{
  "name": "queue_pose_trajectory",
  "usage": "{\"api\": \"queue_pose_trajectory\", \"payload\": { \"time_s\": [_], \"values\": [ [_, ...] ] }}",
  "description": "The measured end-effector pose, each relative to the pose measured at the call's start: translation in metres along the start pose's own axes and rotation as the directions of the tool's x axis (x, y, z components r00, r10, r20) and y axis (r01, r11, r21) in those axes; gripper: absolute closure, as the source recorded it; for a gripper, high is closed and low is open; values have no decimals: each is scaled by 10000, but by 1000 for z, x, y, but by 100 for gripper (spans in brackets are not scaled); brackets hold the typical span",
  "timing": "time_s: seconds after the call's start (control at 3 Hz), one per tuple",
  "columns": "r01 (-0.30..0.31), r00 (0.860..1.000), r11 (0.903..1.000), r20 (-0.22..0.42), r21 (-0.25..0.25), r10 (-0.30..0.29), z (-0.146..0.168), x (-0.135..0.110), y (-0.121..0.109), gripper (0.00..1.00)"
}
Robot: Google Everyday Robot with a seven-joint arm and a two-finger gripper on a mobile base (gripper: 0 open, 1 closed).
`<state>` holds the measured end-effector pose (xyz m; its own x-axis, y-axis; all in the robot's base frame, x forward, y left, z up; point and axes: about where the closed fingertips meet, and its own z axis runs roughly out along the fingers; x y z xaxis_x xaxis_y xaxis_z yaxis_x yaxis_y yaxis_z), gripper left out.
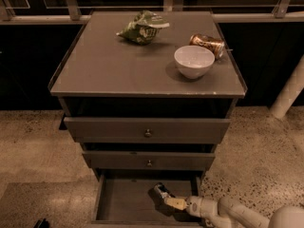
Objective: Place redbull can into bottom drawer
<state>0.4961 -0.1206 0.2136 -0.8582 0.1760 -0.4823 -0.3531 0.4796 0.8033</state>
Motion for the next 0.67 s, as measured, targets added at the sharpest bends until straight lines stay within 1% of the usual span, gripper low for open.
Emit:
{"api": "queue_pose_trajectory", "payload": {
  "time_s": [0.33,0.67],
  "values": [
    [0,10000,10000,-1,-1,0,0,0,0,0],
    [0,10000,10000,-1,-1,0,0,0,0,0]
  ]
}}
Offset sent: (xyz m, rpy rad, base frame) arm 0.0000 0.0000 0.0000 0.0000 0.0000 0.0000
